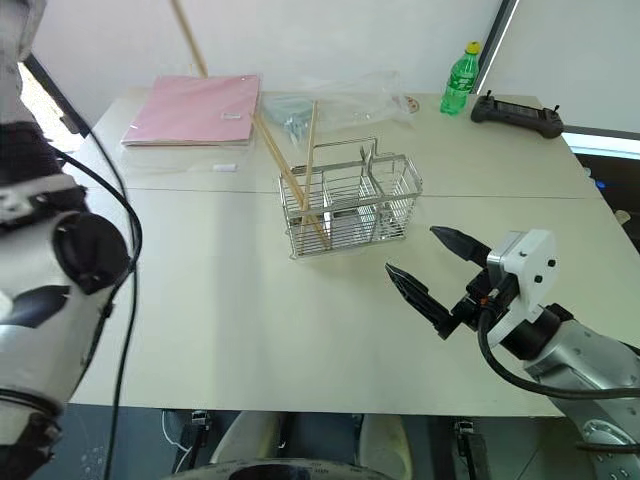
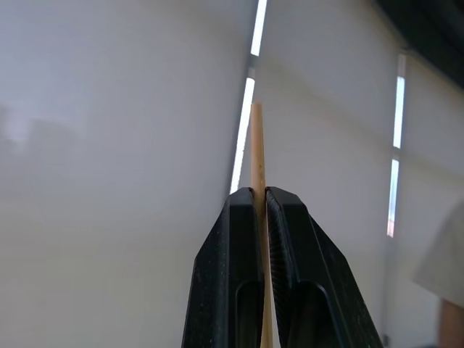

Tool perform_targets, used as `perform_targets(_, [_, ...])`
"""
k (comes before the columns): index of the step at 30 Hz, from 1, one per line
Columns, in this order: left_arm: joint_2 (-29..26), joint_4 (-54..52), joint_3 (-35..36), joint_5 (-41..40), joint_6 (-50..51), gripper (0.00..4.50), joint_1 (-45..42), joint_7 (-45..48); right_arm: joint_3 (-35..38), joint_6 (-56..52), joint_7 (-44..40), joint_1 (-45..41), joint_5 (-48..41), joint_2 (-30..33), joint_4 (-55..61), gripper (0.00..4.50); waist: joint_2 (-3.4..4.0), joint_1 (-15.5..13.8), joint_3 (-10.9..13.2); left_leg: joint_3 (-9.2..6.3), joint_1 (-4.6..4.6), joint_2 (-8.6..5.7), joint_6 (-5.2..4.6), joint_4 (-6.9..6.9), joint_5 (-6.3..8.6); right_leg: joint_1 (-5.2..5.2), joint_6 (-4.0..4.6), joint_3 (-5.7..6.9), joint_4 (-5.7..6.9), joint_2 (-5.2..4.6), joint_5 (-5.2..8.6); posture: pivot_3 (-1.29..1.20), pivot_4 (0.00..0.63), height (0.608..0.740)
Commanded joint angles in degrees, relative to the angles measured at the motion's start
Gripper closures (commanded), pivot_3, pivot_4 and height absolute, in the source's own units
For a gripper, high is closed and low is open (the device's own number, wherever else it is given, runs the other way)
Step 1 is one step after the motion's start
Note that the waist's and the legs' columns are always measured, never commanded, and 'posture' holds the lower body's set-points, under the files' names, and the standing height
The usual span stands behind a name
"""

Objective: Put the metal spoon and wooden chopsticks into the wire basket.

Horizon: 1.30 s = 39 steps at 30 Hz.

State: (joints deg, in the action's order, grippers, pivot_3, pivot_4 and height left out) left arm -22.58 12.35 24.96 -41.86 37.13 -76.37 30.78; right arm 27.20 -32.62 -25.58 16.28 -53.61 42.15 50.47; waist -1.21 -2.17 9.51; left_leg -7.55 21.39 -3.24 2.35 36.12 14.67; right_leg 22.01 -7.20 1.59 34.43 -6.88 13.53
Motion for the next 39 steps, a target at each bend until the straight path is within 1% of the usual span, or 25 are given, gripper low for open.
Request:
perform_targets(1, [4.18, -11.89, -2.75, -6.06, 5.75, 4.48, 4.81, -4.77, 1.68, -0.04, 0.05, 0.00, -1.08, 0.80, 0.84, 0.00, -0.01, 0.07, 0.01, -0.02, 0.00, 0.04, -0.01, 0.01, 0.00, 0.02, 0.02, 0.00, 0.02, 0.08, -0.01, 0.00, 0.150, 0.709])
perform_targets(2, [5.10, -13.50, -3.41, -6.45, 6.12, 4.48, 6.36, -5.58, 1.83, -0.05, 0.06, 0.14, -1.14, 0.78, 0.95, 0.00, -0.01, 0.20, 0.02, -0.03, 0.00, 0.07, -0.01, 0.02, -0.01, 0.05, 0.02, 0.01, 0.04, 0.13, -0.01, 0.00, 0.150, 0.709])
perform_targets(5, [7.06, -16.05, -6.93, -4.18, 4.35, 4.48, 10.95, -6.35, 2.20, 0.01, 0.38, 0.68, -1.33, 0.59, 1.40, 0.00, -0.01, 0.63, 0.02, 0.01, 0.01, 0.11, -0.02, 0.00, -0.01, 0.20, 0.05, -0.01, 0.18, 0.21, -0.02, 0.00, 0.150, 0.709])
perform_targets(10, [10.69, -17.95, -11.23, -2.35, 1.08, 4.48, 14.01, -7.35, 2.42, 0.42, 0.56, 1.36, -1.29, 0.38, 1.63, 0.00, -0.03, 0.25, 0.03, 0.01, 0.08, 0.09, -0.03, 0.02, -0.02, 0.22, 0.20, -0.01, 0.14, 0.22, -0.07, 0.00, 0.150, 0.709])
perform_targets(17, [11.98, -19.64, -18.07, 4.38, -5.87, 4.48, 20.95, -5.35, 2.81, 0.58, 1.62, 1.14, -1.67, 0.12, 1.65, 0.00, -0.01, -0.08, 0.02, 0.07, 0.12, 0.05, -0.05, 0.00, 0.00, 0.17, 0.36, -0.06, -0.06, 0.19, 0.01, 0.00, 0.150, 0.709])
perform_targets(20, [11.96, -19.18, -18.94, 6.12, -8.31, 3.37, 22.36, -4.52, 2.53, 0.61, 2.11, 1.13, -1.67, 0.02, 1.84, 0.00, -0.02, -0.09, 0.02, 0.07, 0.13, 0.06, -0.06, -0.01, 0.00, 0.18, 0.39, -0.07, -0.06, 0.19, 0.02, 0.00, 0.150, 0.709])
perform_targets(23, [11.89, -18.92, -18.84, 6.34, -9.25, 1.80, 22.94, -4.15, 2.24, 0.66, 2.49, 1.14, -1.67, -0.09, 1.96, 0.00, -0.02, -0.10, 0.02, 0.07, 0.13, 0.06, -0.06, 0.00, 0.00, 0.17, 0.40, -0.06, -0.07, 0.19, 0.03, 0.00, 0.150, 0.709])
perform_targets(26, [11.29, -19.94, -18.30, 3.52, -6.40, 0.25, 23.37, -3.20, 2.42, 0.73, 2.32, 1.14, -1.75, 0.00, 1.71, 0.00, -0.02, -0.09, 0.02, 0.07, 0.13, 0.06, -0.07, 0.00, 0.00, 0.16, 0.40, -0.06, -0.08, 0.19, 0.03, 0.00, 0.150, 0.709])
perform_targets(27, [10.90, -20.46, -18.16, 2.30, -5.45, 0.08, 23.64, -2.23, 2.61, 0.76, 2.11, 1.08, -1.79, 0.13, 1.47, 0.00, -0.02, -0.03, 0.02, 0.07, 0.13, 0.06, -0.07, 0.00, 0.00, 0.16, 0.39, -0.06, -0.08, 0.19, 0.03, 0.00, 0.150, 0.709])
perform_targets(29, [8.68, -21.40, -17.92, -0.10, -2.91, 0.08, 24.45, 0.55, 3.40, 0.81, 1.07, 0.85, -1.64, 0.93, 0.79, 0.00, -0.02, 0.04, 0.02, 0.07, 0.13, 0.06, -0.07, -0.01, 0.01, 0.18, 0.39, -0.06, -0.07, 0.19, 0.03, 0.00, 0.150, 0.709])
perform_targets(31, [4.12, -21.75, -18.07, -1.81, 0.64, 0.08, 25.51, 4.80, 4.91, 0.72, -0.33, 0.70, -1.82, 2.01, -0.03, 0.00, 0.01, 0.15, 0.04, 0.07, 0.12, 0.07, -0.08, -0.02, 0.01, 0.19, 0.39, -0.06, -0.06, 0.19, 0.03, 0.00, 0.150, 0.709])
perform_targets(33, [-2.77, -21.61, -18.18, -2.23, 1.88, 0.08, 27.58, 12.49, 7.15, 0.52, -1.91, 0.45, -2.37, 3.29, -1.37, 0.00, 0.08, 0.46, 0.03, 0.09, 0.10, 0.07, -0.09, -0.06, 0.02, 0.21, 0.40, -0.06, -0.05, 0.21, 0.04, 0.00, 0.150, 0.709])
perform_targets(35, [-11.72, -20.94, -19.18, -2.05, 2.73, 0.08, 30.78, 22.87, 9.21, 0.30, -3.60, 0.46, -2.35, 4.51, -2.78, 0.00, 0.12, 0.88, 0.04, 0.11, 0.07, 0.10, -0.11, -0.12, 0.03, 0.22, 0.43, -0.05, -0.04, 0.23, 0.05, 0.00, 0.150, 0.709])
perform_targets(37, [-21.21, -20.58, -21.21, 1.09, -0.88, 0.08, 35.28, 34.75, 10.86, 0.19, -5.58, 0.96, -2.05, 5.47, -4.00, 0.00, 0.15, 1.56, 0.06, 0.11, 0.09, 0.12, -0.12, -0.16, 0.03, 0.26, 0.48, -0.05, -0.04, 0.24, 0.08, 0.00, 0.150, 0.709])
perform_targets(39, [-28.57, -19.50, -21.95, 3.69, -4.72, 0.08, 39.22, 43.47, 12.30, 0.25, -7.64, 1.72, -1.91, 5.93, -4.93, 0.00, 0.18, 1.49, 0.08, 0.13, 0.09, 0.16, -0.16, -0.19, 0.06, 0.28, 0.63, -0.05, -0.06, 0.23, 0.16, 0.00, 0.150, 0.709])
